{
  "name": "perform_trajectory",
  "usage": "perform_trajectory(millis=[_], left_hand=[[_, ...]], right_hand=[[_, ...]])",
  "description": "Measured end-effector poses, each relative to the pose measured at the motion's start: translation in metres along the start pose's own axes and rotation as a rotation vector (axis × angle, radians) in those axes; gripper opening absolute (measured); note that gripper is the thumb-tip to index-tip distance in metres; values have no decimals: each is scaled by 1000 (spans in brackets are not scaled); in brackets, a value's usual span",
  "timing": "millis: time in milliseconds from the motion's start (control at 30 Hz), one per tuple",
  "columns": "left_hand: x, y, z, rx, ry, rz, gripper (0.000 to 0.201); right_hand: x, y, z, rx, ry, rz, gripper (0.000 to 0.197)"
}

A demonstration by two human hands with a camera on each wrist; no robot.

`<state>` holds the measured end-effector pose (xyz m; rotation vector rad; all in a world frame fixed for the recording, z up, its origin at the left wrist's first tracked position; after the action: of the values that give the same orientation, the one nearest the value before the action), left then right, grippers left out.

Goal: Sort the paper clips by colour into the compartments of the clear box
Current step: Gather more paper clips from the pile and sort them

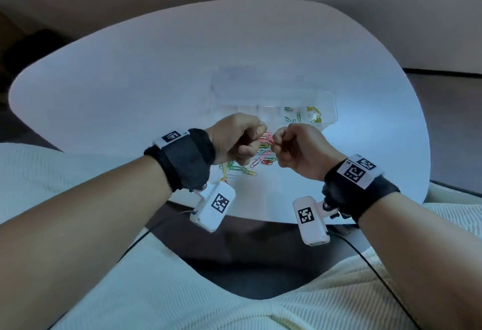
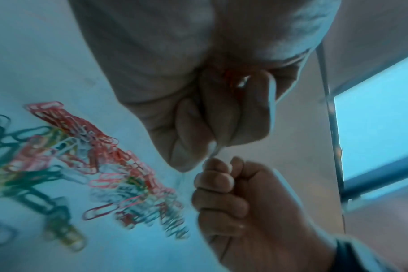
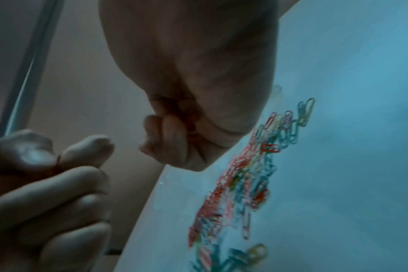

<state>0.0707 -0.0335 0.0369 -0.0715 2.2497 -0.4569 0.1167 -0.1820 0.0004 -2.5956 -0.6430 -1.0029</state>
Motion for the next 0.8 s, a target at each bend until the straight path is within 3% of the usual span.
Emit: perform_trajectory(millis=[100, 167, 233, 333, 400, 467, 567, 733, 800], left_hand=[[-16, 4, 6, -86, -79, -52, 19], [-20, 11, 17, -201, -78, -4, 27], [-23, 18, 28, -333, -65, 21, 28], [-29, 24, 39, -447, -19, 38, 26], [-31, 24, 45, -458, 20, 63, 25], [-32, 25, 50, -469, 39, 55, 23], [-34, 24, 58, -498, 37, 14, 18], [-42, 11, 69, -503, 56, -47, 19], [-46, 4, 76, -490, 42, -94, 24]], right_hand=[[13, 3, 9, -187, 32, 57, 22], [20, 5, 12, -367, 89, 23, 18], [25, 6, 14, -450, 137, -19, 19], [27, 6, 19, -402, 126, 110, 24], [32, 6, 20, -301, 152, 327, 11], [36, 8, 19, -264, 136, 472, 28], [43, 7, 13, -176, 91, 536, 20], [39, 7, 13, -99, 57, 494, 62], [41, 7, 8, -119, 83, 515, 67]])
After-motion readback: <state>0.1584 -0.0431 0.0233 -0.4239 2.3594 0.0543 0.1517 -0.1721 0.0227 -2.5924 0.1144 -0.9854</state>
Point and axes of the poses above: each hand's wrist, its own z-axis towards the middle knuckle, its own y-axis out of the back of the hand, x = y × z, the point moved 2 cm from there along z, towards the middle knuckle, and after that the axes turned 9 degrees about -z, right-handed, at the moved point
